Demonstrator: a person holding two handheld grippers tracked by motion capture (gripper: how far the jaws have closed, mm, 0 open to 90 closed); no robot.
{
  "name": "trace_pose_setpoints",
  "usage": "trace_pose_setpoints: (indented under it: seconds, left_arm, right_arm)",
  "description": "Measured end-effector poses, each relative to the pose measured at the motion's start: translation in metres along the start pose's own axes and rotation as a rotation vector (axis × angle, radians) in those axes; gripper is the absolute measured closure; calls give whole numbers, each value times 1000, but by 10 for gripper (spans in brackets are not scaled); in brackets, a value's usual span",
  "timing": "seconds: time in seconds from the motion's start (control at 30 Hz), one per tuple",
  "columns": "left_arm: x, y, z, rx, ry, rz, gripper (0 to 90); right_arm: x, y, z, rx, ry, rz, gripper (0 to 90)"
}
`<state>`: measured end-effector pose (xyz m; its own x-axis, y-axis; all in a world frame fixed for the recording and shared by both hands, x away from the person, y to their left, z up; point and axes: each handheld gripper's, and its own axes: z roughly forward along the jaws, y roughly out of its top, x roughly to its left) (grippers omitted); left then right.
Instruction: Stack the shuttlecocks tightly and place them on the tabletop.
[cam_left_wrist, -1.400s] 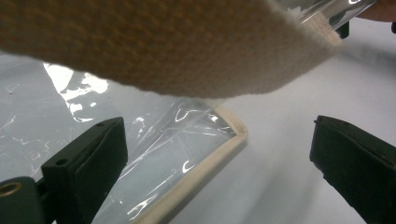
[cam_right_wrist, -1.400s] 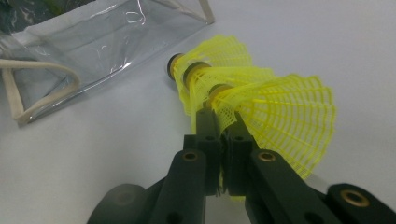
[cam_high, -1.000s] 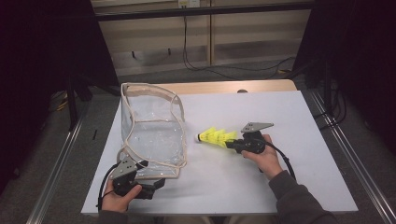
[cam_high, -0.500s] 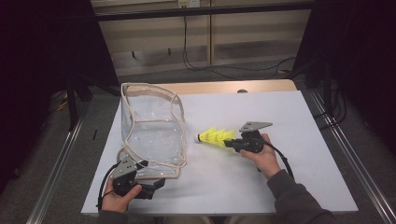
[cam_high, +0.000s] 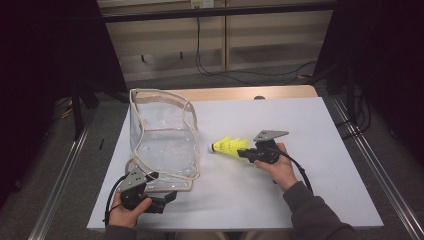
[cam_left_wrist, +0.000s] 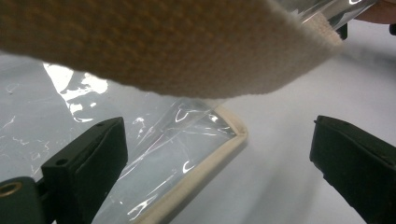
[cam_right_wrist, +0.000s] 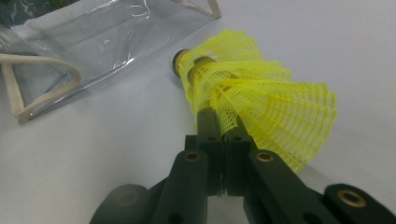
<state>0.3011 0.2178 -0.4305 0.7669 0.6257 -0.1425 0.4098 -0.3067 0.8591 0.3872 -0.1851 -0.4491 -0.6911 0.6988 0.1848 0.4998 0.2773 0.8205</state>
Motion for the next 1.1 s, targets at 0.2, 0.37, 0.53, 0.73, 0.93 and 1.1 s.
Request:
trace_pose_setpoints:
  seconds: [0.2, 0.37, 0.53, 0.73, 0.93, 1.1]
  left_arm:
    - [0, 0, 0, 0, 0, -1, 41]
    - [0, 0, 0, 0, 0, 0, 41]
    - [0, 0, 0, 0, 0, 0, 41]
    - [0, 0, 0, 0, 0, 0, 41]
    - [0, 0, 0, 0, 1, 0, 41]
    - [0, 0, 0, 1, 1, 0, 41]
  right_arm:
    - [1, 0, 1, -3, 2, 2, 884]
    - [2, 0, 3, 0, 3, -5, 878]
    - [3, 0, 3, 1, 4, -1, 877]
    - [3, -1, 3, 2, 2, -2, 858]
    - [3, -2, 1, -1, 0, 1, 816]
    - [2, -2, -2, -3, -5, 8, 776]
